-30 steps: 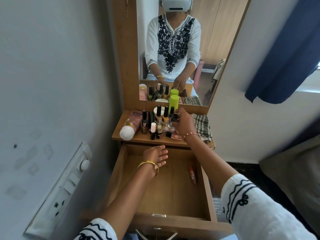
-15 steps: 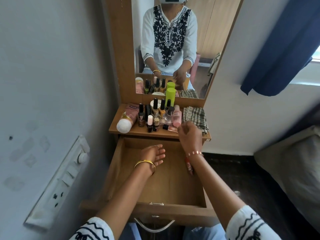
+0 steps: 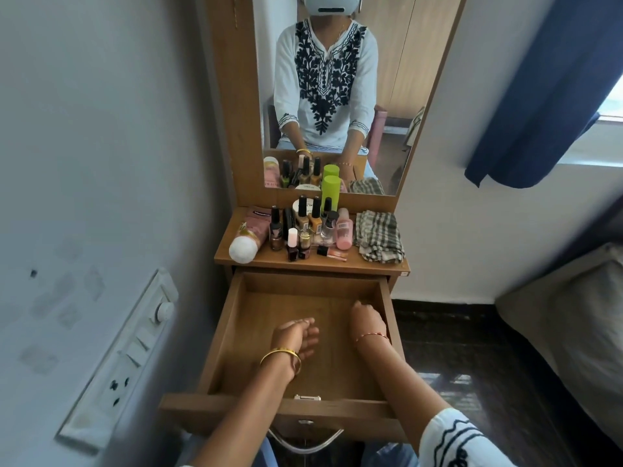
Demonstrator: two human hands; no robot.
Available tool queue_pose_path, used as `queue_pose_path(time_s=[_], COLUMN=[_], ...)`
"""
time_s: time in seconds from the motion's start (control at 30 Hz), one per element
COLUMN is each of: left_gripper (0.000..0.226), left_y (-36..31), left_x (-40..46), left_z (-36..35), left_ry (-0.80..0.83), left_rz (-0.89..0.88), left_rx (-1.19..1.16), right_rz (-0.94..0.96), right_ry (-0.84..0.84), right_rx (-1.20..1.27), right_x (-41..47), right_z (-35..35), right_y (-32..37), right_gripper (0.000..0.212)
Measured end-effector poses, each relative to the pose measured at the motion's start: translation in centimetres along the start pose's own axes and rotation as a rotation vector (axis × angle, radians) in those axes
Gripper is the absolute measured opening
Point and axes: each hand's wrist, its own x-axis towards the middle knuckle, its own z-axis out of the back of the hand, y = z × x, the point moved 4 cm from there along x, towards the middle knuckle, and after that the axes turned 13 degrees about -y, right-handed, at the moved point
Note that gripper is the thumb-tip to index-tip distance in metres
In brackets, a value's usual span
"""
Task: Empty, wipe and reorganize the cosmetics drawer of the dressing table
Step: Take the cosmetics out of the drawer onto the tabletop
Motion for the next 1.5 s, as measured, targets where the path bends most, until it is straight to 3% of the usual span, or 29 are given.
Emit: queue_pose_path(time_s=[0.17,0.37,0.47,0.57,0.67,1.0,1.13,1.27,1.37,1.5], left_gripper=[0.022,0.019,0.019,0.013,0.023,0.027,0.024,0.018,0.014,0.011], left_y=[-0.1,0.0,-0.5,-1.1,-1.5,-2.1,-2.1,-1.8,-1.6,-1.7], left_x=[0.4,1.0,0.3,-0.1,-0.1,-0.7,-0.9,-0.6,-0.5,-0.6], left_z=[0.1,0.2,0.2,0.7,1.3,1.3,1.1,1.1,1.1,0.9], left_ry=[-0.022,-0.096,-0.079,-0.089,-0.115,-0.081,-0.096,-0.104,-0.101,-0.095], left_rz=[-0.069,-0.098,-0.082,-0.108,-0.154,-0.261,-0.282,-0.243,-0.237,-0.246], left_rx=[0.089,0.073,-0.07,-0.218,-0.301,-0.342,-0.304,-0.248,-0.226,-0.208], right_rz=[0.019,-0.147,-0.162,-0.059,0.037,0.289,0.161,-0.047,-0.1,-0.126], right_ry=[0.045,0.177,0.185,0.132,0.067,0.028,-0.058,-0.306,-0.428,-0.425], right_rx=[0.099,1.011,1.176,1.038,0.853,0.467,0.602,0.824,0.764,0.661], right_x=[-0.1,-1.1,-1.6,-1.8,-2.0,-2.3,-1.2,1.3,3.3,5.1], right_z=[-0.4,2.5,3.5,3.6,3.3,4.5,5.7,8.9,10.6,10.5], right_y=[0.4,3.0,3.4,3.3,3.1,4.2,3.6,2.3,1.9,1.7], right_gripper=[0.028,0.019,0.024,0.026,0.026,0.025,0.023,0.016,0.021,0.023])
